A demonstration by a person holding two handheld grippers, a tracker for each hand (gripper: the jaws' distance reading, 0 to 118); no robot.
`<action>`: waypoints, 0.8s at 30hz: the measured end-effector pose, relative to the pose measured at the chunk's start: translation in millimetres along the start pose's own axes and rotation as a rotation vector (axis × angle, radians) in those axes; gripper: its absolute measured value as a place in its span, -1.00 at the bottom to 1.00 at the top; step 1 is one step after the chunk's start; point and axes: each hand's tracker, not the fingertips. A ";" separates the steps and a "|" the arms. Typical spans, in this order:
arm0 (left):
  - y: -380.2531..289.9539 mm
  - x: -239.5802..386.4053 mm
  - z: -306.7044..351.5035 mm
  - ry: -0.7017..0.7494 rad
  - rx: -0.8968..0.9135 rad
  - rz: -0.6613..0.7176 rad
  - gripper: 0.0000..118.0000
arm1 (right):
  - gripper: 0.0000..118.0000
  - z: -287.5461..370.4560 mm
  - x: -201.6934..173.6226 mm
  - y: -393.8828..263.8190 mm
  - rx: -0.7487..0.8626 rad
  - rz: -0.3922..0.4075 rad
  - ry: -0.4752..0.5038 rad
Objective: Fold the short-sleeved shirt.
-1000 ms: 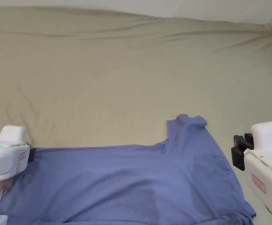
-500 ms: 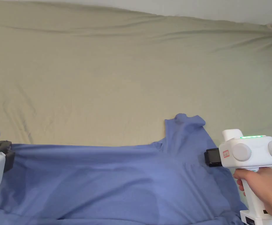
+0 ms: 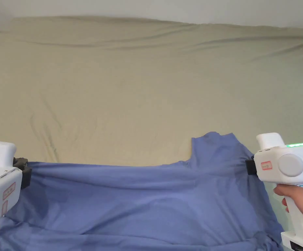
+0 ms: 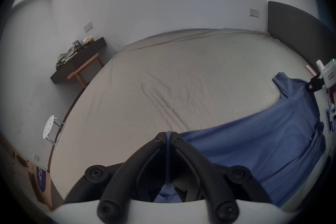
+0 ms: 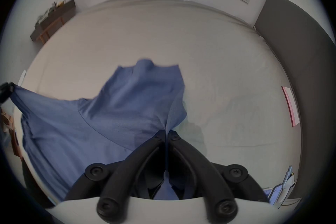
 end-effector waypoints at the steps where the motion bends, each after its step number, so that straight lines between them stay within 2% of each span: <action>1: 0.9 -1.4 6.3 0.007 0.000 -0.010 -0.99 | -0.93 16.3 4.4 -0.3 0.007 0.001 0.008; 6: -0.6 -14.6 36.1 0.020 -0.005 -0.025 -0.99 | -0.93 98.5 6.7 -17.2 0.035 0.028 0.031; 12: -28.9 -25.8 64.2 0.002 -0.059 -0.041 -0.99 | -0.93 150.7 -1.4 -64.3 -0.016 0.062 0.071; 17: -66.9 -27.2 77.4 -0.017 -0.114 -0.063 -1.00 | -0.93 160.0 -13.0 -111.7 -0.108 0.082 0.086; 24: -126.3 -25.2 78.5 -0.054 -0.237 -0.084 -0.99 | -0.92 129.3 -13.5 -171.2 -0.287 0.101 0.114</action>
